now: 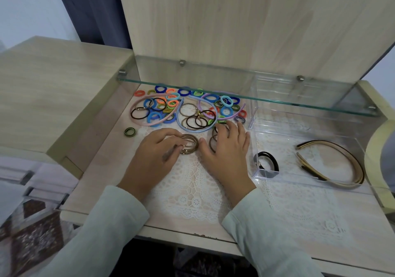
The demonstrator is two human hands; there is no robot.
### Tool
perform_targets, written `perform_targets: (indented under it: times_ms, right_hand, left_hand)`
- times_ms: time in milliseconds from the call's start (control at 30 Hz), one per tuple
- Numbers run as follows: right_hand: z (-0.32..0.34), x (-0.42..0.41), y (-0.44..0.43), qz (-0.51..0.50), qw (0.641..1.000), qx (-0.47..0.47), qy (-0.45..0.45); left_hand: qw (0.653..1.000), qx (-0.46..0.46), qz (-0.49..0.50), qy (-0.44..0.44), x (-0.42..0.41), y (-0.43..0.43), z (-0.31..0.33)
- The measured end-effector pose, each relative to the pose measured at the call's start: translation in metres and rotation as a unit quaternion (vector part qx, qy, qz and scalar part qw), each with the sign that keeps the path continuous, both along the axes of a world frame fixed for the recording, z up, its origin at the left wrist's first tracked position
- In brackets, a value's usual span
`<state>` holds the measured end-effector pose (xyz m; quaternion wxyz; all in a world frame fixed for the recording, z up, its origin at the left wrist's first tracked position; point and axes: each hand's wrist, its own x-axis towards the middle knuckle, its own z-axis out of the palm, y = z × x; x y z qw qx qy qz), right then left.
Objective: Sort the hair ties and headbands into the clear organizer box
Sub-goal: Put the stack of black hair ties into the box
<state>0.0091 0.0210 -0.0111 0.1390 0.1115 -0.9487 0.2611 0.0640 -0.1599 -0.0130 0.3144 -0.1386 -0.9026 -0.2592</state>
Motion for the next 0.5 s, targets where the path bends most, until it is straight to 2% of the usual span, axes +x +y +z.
perform_targets:
  times_ms: [133,267,367,500]
  right_hand:
    - [0.004,0.005,0.001,0.057,0.997,-0.045,0.019]
    - [0.008,0.009,0.004,0.169,0.981,-0.077,0.061]
    - [0.005,0.01,0.004,0.222,0.971,-0.015,0.092]
    - [0.004,0.011,0.003,0.22,0.969,0.034,0.105]
  left_hand:
    - [1.0,-0.005,-0.001,-0.01,-0.001,0.0,-0.002]
    - [1.0,0.004,-0.005,-0.02,0.0,0.0,-0.001]
    - [0.999,0.016,0.03,-0.042,-0.001,-0.003,-0.001]
    - [0.978,0.004,0.156,-0.141,-0.003,-0.003,-0.005]
